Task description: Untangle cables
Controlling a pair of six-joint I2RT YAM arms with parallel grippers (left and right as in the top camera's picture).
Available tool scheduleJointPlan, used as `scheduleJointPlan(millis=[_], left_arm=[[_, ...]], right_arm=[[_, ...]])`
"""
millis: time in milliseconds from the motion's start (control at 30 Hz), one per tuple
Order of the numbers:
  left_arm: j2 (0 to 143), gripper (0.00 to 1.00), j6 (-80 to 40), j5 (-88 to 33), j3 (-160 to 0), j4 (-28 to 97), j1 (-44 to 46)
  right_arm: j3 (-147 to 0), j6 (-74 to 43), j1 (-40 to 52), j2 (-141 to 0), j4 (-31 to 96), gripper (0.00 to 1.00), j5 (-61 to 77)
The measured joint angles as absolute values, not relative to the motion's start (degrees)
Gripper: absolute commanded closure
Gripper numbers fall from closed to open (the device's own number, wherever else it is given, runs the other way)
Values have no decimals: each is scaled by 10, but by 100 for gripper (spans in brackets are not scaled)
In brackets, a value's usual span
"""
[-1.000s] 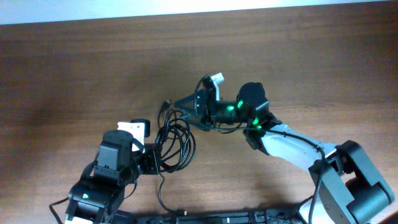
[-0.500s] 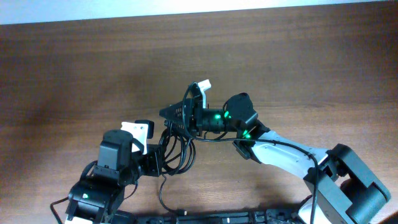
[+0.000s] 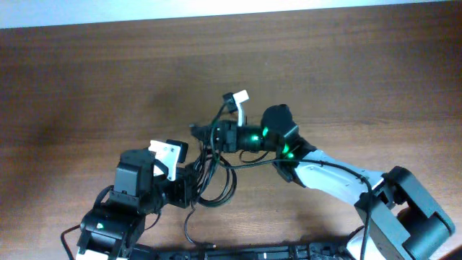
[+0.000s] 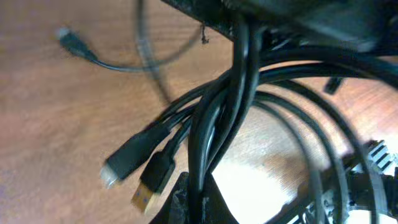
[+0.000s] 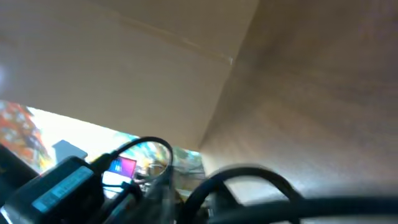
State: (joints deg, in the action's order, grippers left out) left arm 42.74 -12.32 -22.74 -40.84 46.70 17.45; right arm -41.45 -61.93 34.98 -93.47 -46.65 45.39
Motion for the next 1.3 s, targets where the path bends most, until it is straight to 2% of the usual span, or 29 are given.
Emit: scheduleJointPlan(millis=[367, 433, 533, 733, 867, 1067, 1133, 1200, 1233, 1267, 1300], left_arm=[[457, 100, -102, -246, -429, 393, 189], [466, 100, -112, -216, -433, 395, 191], [482, 100, -170, -93, -430, 423, 177], [502, 100, -224, -9, -428, 376, 178], [503, 100, -242, 15, -427, 346, 178], [503, 100, -254, 24, -426, 318, 178], [503, 100, -254, 24, -426, 306, 178], [503, 100, -254, 24, -426, 299, 178], [503, 100, -254, 24, -426, 295, 178], [503, 100, -254, 24, -426, 293, 178], [503, 100, -254, 24, -426, 293, 178]], right_arm=[[-429, -576, 246, -934, -509, 96, 628], [-430, -570, 228, -934, -509, 96, 646], [-438, -551, 164, -934, -507, 96, 653], [-447, -442, 202, -934, -333, 96, 649], [-449, -364, 221, -934, -154, 96, 561], [-450, -297, 220, -934, -58, 85, 448], [-450, -277, 217, -934, -39, 76, 417], [-451, -260, 206, -934, -16, 61, 402], [-451, -253, 191, -934, 2, 43, 390], [-451, -247, 171, -934, 13, 19, 381], [-451, -240, 146, -934, 27, 7, 371]])
